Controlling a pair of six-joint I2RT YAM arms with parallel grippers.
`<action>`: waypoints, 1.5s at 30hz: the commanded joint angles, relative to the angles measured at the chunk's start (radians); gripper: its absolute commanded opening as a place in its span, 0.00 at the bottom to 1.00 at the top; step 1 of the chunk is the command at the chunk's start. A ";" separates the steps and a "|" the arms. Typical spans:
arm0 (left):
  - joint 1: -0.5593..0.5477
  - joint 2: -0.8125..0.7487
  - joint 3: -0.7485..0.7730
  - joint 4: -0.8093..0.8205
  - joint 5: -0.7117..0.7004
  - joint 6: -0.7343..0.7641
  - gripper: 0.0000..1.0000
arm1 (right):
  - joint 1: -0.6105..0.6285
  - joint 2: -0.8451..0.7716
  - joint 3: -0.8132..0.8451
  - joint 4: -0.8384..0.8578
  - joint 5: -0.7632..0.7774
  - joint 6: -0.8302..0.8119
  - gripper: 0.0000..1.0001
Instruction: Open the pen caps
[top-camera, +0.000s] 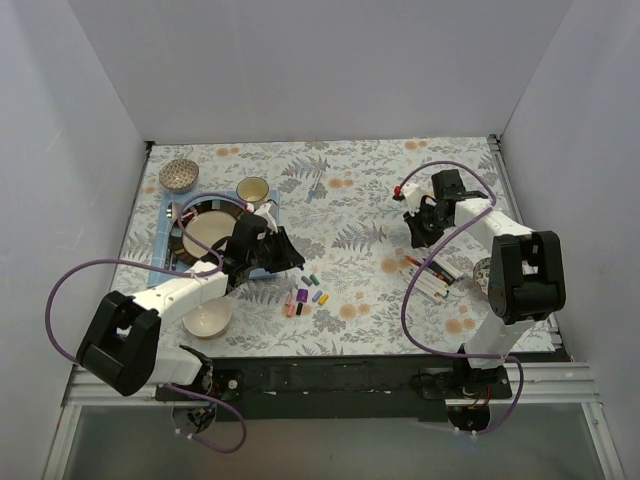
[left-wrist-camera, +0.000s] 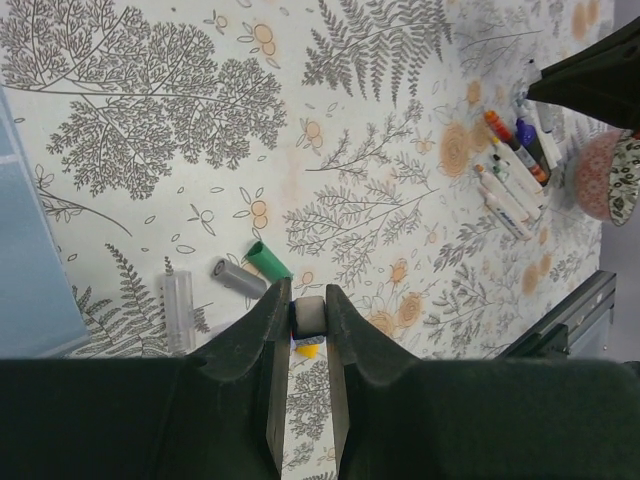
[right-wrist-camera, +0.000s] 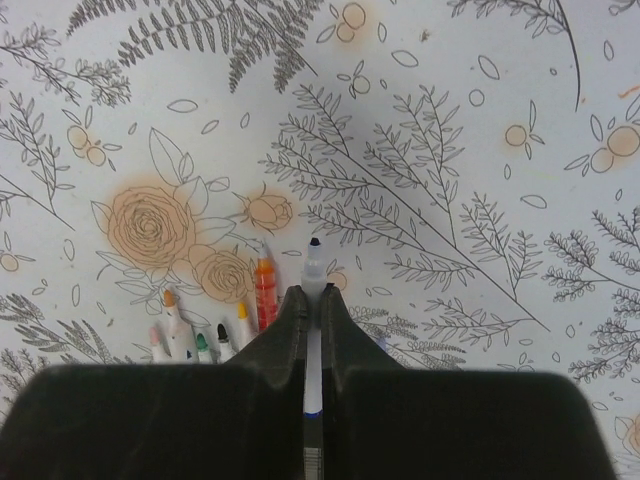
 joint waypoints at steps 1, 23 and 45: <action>-0.021 0.027 0.027 -0.027 -0.052 0.033 0.00 | -0.006 0.004 -0.001 -0.044 0.028 -0.036 0.01; -0.087 0.136 0.078 -0.073 -0.127 0.051 0.02 | 0.017 0.029 -0.015 -0.042 0.036 -0.039 0.22; -0.102 0.239 0.179 -0.125 -0.204 0.089 0.29 | 0.017 -0.120 -0.058 0.009 -0.018 -0.039 0.39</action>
